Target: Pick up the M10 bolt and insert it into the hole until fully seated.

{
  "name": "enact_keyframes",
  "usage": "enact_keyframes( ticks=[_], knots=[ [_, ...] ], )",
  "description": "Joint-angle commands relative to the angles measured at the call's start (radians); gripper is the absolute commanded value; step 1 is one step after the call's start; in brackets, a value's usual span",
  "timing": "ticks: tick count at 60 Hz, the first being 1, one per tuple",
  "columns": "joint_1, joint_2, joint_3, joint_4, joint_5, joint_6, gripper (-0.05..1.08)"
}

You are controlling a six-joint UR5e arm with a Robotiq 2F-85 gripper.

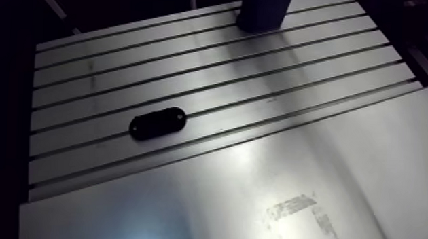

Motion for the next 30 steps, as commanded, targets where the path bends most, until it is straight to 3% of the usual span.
enact_keyframes(
  ticks=[1,30],
  knots=[
    [0.0,0.002,0.004,0.001,0.0,0.0,1.07],
    [-0.006,0.008,0.016,0.001,-0.002,0.0,1.07]
  ],
)
